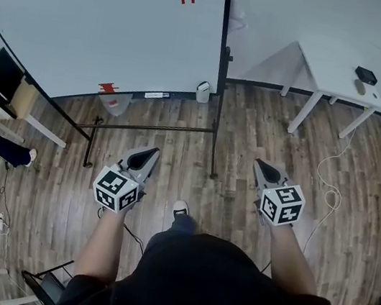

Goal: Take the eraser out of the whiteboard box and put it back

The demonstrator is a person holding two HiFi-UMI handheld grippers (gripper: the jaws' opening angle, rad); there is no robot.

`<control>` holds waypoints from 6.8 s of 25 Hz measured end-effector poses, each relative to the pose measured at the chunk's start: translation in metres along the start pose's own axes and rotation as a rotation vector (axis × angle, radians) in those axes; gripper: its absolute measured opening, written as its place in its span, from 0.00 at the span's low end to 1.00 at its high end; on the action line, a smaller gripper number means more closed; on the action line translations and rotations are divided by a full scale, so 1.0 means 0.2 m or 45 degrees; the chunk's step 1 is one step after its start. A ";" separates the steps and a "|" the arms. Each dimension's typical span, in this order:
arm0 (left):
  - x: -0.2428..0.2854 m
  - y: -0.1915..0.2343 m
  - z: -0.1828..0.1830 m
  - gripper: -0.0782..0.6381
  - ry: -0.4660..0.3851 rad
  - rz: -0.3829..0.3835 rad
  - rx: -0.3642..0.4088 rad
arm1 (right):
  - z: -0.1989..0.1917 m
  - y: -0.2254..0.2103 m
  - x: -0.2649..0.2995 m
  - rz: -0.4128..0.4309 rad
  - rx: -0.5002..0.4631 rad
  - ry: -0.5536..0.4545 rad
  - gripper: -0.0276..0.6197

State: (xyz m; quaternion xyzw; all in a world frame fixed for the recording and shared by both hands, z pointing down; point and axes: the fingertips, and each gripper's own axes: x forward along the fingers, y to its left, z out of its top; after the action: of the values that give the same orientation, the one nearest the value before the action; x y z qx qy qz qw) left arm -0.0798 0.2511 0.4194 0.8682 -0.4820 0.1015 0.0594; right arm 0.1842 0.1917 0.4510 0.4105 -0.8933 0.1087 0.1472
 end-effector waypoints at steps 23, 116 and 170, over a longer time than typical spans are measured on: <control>0.35 0.21 -0.06 0.13 0.046 -0.079 -0.007 | 0.01 -0.17 0.28 -0.045 0.043 0.054 0.03; 1.46 1.28 -0.05 0.13 0.168 -0.260 -0.031 | 0.44 -0.54 1.66 0.096 0.104 0.112 0.03; 2.15 1.20 -0.50 0.31 0.475 -0.312 -0.055 | 0.15 -0.87 1.84 0.211 0.163 0.301 0.03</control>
State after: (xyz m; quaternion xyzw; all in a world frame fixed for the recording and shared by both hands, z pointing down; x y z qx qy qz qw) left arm -0.0745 -0.2112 0.6188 0.8851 -0.3557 0.2418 0.1780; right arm 0.0834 -0.1874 0.5654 0.3284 -0.8918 0.2247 0.2154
